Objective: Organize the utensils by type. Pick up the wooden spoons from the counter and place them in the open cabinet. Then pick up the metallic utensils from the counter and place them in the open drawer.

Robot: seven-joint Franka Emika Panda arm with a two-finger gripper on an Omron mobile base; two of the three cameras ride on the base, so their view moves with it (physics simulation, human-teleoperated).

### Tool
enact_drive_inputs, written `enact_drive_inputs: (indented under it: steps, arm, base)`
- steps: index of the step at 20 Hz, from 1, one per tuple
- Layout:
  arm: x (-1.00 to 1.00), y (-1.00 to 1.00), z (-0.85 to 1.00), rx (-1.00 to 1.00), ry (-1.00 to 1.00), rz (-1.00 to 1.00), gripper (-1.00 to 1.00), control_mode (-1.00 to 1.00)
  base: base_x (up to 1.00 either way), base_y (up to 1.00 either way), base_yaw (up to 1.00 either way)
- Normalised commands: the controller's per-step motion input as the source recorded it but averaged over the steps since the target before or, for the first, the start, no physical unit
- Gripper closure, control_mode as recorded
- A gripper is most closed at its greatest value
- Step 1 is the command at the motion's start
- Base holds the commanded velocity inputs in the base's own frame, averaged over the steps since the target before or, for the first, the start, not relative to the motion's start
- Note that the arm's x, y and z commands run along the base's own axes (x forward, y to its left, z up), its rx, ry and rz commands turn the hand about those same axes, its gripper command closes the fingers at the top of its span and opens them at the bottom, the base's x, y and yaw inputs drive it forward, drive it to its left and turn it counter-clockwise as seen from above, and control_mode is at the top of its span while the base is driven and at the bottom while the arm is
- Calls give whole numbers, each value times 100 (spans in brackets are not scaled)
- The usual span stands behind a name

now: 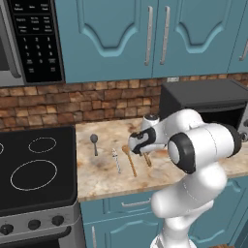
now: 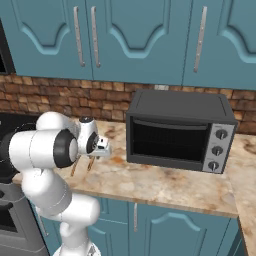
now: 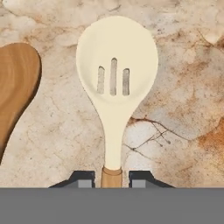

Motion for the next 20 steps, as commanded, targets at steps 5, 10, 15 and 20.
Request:
enact_drive_inputs:
  steps: [5,10,15,20]
  arm:
    - [-36,-46,97,0,-8,0,100,-100]
    - [-52,-23,97,0,0,0,100,-100]
    - [-35,0,100,0,8,-1,100,-100]
    - [-45,0,100,0,18,-2,100,-100]
  base:
    - [0,0,0]
    - [0,0,0]
    - [0,0,0]
    - [0,0,0]
